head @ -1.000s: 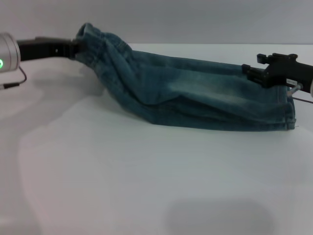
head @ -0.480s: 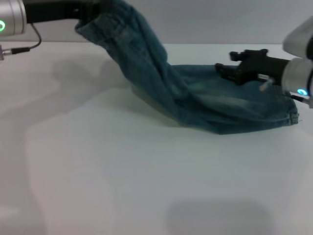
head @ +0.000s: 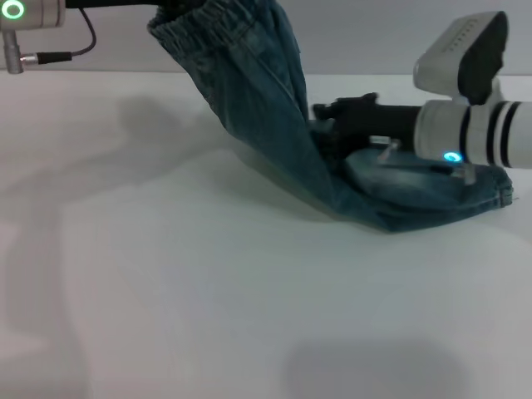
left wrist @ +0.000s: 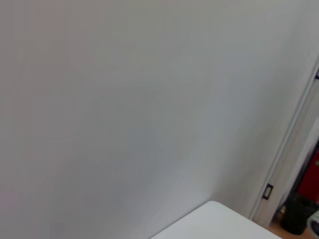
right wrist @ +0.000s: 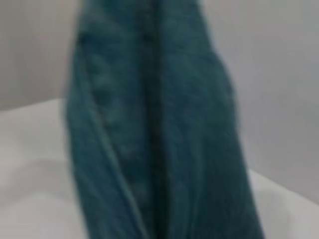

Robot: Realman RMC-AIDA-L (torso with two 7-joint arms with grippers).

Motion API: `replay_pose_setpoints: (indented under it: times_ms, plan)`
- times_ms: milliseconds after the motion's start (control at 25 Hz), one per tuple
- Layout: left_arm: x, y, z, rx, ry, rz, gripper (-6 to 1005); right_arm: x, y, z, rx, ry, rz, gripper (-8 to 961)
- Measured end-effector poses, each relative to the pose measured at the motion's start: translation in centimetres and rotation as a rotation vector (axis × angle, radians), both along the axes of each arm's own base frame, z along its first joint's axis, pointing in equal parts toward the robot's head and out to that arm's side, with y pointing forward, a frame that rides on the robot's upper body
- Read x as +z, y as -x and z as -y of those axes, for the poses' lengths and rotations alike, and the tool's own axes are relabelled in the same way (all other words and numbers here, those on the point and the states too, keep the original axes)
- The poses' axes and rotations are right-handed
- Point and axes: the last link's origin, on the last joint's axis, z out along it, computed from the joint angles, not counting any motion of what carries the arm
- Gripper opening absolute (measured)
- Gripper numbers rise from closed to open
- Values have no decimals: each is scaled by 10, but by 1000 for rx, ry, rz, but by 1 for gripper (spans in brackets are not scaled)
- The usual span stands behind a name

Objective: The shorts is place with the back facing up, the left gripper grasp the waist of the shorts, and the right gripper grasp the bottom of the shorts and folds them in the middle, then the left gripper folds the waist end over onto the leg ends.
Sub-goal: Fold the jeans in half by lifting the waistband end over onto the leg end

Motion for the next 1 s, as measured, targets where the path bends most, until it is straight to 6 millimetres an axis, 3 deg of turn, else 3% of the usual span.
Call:
replay_pose_setpoints:
  times_ms: [360, 680, 880, 1000]
  plan:
    - [-1, -10, 0, -20, 16, 1, 29, -1, 30, 11, 48, 155, -74, 507]
    - [-2, -11, 0, -21, 22, 2, 27, -12, 57, 14, 87, 263, -14, 507]
    - [-3, -10, 0, -18, 20, 1, 26, -13, 58, 11, 86, 252, 6, 506]
    - [-6, 0, 1, 4, 26, 5, 26, -7, 37, 8, 20, 202, 21, 506]
